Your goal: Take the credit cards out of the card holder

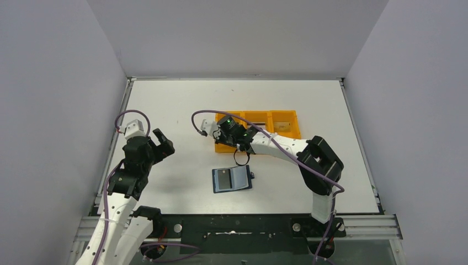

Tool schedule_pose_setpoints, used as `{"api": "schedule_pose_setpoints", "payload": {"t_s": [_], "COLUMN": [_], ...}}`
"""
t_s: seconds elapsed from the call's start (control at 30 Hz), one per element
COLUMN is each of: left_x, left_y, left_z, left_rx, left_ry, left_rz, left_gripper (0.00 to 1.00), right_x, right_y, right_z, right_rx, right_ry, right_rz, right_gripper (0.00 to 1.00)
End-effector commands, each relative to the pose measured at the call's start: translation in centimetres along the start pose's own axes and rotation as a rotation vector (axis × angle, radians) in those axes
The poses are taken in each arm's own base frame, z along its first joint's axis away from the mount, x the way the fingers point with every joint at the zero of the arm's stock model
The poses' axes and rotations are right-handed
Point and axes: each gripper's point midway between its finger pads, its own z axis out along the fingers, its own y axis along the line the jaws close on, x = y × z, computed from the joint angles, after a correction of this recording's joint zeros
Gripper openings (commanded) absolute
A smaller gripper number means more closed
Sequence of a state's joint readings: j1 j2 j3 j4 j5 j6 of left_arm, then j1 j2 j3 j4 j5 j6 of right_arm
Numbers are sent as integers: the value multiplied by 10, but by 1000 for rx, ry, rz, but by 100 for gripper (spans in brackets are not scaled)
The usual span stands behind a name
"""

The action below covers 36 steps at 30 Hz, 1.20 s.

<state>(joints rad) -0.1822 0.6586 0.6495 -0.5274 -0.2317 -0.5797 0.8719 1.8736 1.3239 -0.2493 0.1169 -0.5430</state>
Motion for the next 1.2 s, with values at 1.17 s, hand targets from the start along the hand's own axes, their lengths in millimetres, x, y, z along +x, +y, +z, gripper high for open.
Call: {"api": "schedule_pose_setpoints", "payload": {"t_s": [1.17], "left_x": [-17], "left_y": [-7], "left_z": [0], "left_rx": [27], "left_ry": [-56], "left_rz": [-2], "left_gripper": [93], "right_x": [-11], "right_y": [-68], "right_z": [65], "right_rx": [132], "right_ry": [-34], "right_rz": [-287], "right_gripper": [2]}}
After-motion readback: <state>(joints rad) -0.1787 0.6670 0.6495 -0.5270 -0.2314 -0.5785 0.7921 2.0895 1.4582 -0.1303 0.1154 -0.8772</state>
